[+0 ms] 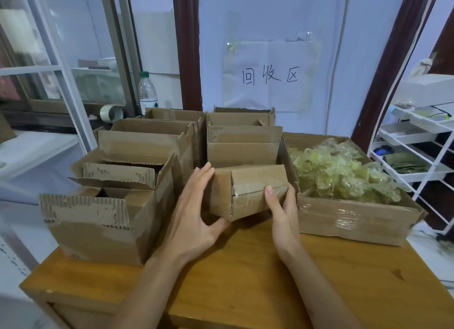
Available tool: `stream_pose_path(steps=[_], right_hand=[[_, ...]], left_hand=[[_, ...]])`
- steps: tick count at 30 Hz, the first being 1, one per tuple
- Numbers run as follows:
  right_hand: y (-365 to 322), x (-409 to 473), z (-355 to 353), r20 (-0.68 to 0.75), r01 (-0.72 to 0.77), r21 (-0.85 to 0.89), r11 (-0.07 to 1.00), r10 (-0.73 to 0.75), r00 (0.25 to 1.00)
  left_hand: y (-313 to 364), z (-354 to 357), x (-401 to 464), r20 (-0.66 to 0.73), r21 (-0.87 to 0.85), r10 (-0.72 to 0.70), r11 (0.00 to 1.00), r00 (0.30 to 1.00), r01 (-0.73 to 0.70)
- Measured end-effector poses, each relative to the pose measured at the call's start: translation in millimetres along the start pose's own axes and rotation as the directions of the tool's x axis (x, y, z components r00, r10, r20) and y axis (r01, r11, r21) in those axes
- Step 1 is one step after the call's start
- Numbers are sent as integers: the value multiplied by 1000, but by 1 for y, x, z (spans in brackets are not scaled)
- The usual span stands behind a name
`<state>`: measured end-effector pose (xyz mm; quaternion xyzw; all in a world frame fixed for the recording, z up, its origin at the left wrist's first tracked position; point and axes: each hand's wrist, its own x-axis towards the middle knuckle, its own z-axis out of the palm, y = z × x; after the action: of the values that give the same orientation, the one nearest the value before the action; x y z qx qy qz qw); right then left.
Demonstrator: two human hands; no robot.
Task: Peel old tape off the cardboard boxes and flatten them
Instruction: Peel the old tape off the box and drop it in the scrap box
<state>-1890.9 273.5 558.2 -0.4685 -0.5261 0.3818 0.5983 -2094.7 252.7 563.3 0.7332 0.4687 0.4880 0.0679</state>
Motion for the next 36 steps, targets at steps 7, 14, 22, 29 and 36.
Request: stream_pose_path(steps=[7, 14, 22, 29, 36], right_hand=[[9, 1, 4, -35, -17, -121, 992, 13, 999], [1, -7, 6, -202, 382, -207, 900, -422, 884], [-4, -26, 12, 8, 591, -251, 767, -608, 794], [-1, -24, 13, -17, 595, -283, 752, -624, 781], [-2, -24, 14, -52, 602, -293, 743, -641, 766]], left_hand=[[-4, 3, -3, -151, 255, 232, 948, 961, -189], [-2, 10, -2, -149, 478, 351, 844, 925, -243], [-5, 12, -2, -147, 520, 284, 837, 947, -170], [-5, 14, -3, -154, 528, 270, 836, 950, -152], [-4, 14, -4, -160, 529, 279, 834, 947, -156]])
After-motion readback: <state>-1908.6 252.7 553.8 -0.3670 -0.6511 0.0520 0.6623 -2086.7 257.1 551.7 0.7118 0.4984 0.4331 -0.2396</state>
